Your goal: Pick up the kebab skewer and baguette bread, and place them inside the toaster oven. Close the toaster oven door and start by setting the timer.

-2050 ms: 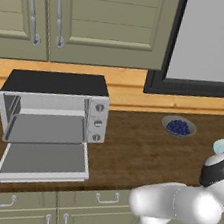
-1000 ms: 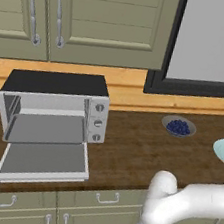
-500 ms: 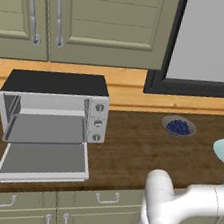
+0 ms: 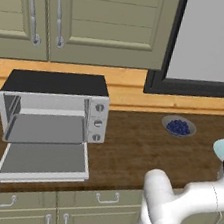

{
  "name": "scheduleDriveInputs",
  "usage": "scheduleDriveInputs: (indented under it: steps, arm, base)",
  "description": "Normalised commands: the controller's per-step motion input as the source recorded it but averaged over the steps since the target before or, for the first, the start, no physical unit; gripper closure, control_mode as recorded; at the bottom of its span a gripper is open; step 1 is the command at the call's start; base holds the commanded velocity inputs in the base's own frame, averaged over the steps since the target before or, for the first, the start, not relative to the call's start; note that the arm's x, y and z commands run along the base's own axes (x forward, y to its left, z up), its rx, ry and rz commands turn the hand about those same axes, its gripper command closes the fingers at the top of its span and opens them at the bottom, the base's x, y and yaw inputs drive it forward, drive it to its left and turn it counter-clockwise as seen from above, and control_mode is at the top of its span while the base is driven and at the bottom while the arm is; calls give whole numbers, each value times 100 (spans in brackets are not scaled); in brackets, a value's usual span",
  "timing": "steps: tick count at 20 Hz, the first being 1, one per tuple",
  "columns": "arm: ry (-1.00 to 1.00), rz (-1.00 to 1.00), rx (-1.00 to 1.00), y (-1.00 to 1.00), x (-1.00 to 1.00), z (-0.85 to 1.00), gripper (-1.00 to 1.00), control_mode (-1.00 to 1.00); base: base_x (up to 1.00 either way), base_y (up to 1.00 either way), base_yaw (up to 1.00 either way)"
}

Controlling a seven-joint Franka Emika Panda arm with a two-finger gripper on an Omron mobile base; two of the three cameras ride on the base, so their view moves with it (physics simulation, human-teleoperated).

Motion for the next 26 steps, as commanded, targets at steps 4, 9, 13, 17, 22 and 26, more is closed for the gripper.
scheduleDriveInputs:
  steps: [4,9,13,17,22,26]
  arm:
    - [-13,0,-12,53,-7,-24,-100,-100]
    - [-15,0,-15,18,0,-29,-100,-100]
    - [-10,0,-13,0,0,-42,-100,-100]
    - [-8,0,-10,0,0,-38,-100,-100]
    - [-7,0,-11,0,0,-50,100,-100]
    - [-3,0,-5,0,0,-35,100,-100]
  base:
    - [0,0,0]
    - [0,0,0]
    - [0,0,0]
    - [0,0,0]
    - [0,0,0]
    - [0,0,0]
